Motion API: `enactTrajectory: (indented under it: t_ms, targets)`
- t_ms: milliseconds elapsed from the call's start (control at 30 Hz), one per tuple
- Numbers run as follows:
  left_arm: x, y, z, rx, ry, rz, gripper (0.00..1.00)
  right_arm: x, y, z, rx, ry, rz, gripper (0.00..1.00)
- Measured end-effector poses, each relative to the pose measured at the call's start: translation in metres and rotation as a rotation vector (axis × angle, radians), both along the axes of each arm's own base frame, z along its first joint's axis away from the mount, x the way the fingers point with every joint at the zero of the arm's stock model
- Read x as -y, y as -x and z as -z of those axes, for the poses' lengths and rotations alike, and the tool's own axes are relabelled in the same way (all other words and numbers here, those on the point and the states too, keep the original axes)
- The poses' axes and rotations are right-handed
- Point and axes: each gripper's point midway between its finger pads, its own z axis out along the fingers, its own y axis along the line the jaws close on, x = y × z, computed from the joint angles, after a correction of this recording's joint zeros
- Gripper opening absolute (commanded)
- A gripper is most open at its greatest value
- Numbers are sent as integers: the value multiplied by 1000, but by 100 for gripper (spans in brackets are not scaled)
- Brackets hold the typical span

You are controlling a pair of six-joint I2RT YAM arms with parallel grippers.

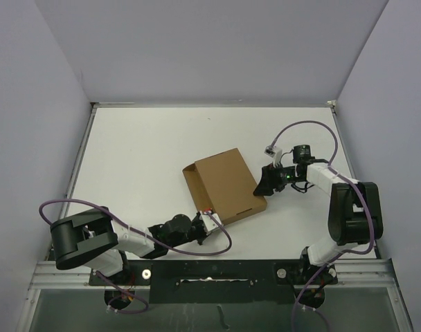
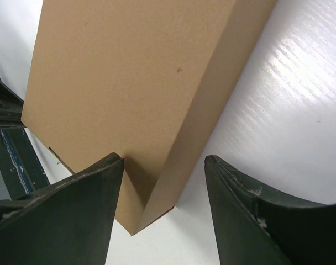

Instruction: Fold the paper box

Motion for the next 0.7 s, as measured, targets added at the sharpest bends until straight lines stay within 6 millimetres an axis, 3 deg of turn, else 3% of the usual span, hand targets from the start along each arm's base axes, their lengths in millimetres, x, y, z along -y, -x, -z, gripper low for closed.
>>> enactTrajectory:
  t_ms: [700]
  targets:
    - [1,0,0,-10,21,-7,0,-1,-2,4,-76,-3,27,47]
